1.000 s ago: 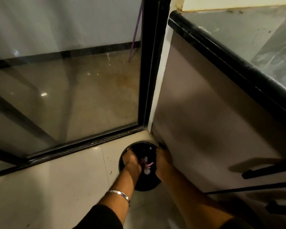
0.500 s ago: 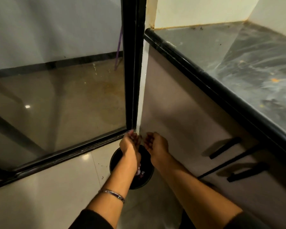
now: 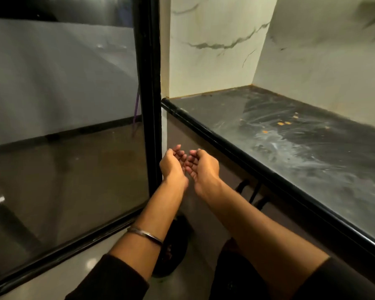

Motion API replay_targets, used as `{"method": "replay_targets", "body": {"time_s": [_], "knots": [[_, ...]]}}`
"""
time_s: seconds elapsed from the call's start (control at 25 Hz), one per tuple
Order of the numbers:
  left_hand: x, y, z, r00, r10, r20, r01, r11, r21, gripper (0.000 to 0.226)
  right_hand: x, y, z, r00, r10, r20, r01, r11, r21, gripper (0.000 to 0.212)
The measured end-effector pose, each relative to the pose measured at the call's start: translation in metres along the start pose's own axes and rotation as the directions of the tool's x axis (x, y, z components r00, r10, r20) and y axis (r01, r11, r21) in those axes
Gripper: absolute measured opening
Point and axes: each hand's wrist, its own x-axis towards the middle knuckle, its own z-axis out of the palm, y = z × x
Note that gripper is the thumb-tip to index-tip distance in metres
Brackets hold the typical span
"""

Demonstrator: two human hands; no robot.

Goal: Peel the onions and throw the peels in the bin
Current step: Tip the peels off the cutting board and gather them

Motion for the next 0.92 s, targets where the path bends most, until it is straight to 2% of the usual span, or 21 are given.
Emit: {"method": "replay_targets", "body": {"time_s": [0.16, 0.36, 0.56, 0.68, 0.8, 0.92], "knots": [[-0.054, 0.002, 0.046, 0.989, 0.028, 0.144, -0.031, 0.999, 0.025, 0.03, -0.027, -0.051, -0.024, 0.992, -0.124, -0.034, 0.125, 0.992, 0.033, 0.023], [-0.113, -0.029, 0.097, 0.946, -0.046, 0.32, 0.013, 0.994, 0.106, 0.031, -0.056, -0.103, -0.082, 0.961, -0.239, -0.136, 0.248, 0.967, 0.058, 0.022], [-0.179, -0.09, 0.139, 0.864, -0.135, 0.485, 0.004, 0.966, 0.26, 0.027, -0.087, -0.145, -0.17, 0.882, -0.348, -0.318, 0.351, 0.935, -0.048, 0.024], [-0.214, -0.127, 0.16, 0.792, -0.216, 0.571, 0.021, 0.945, 0.327, 0.029, -0.106, -0.165, -0.225, 0.826, -0.393, -0.405, 0.384, 0.917, -0.107, 0.026], [-0.256, -0.166, 0.18, 0.683, -0.318, 0.657, -0.003, 0.899, 0.438, 0.031, -0.13, -0.181, -0.286, 0.74, -0.454, -0.496, 0.409, 0.889, -0.204, 0.027], [-0.293, -0.203, 0.192, 0.536, -0.424, 0.73, -0.162, 0.797, 0.582, 0.026, -0.156, -0.192, -0.35, 0.641, -0.537, -0.549, 0.362, 0.842, -0.401, 0.028]]}}
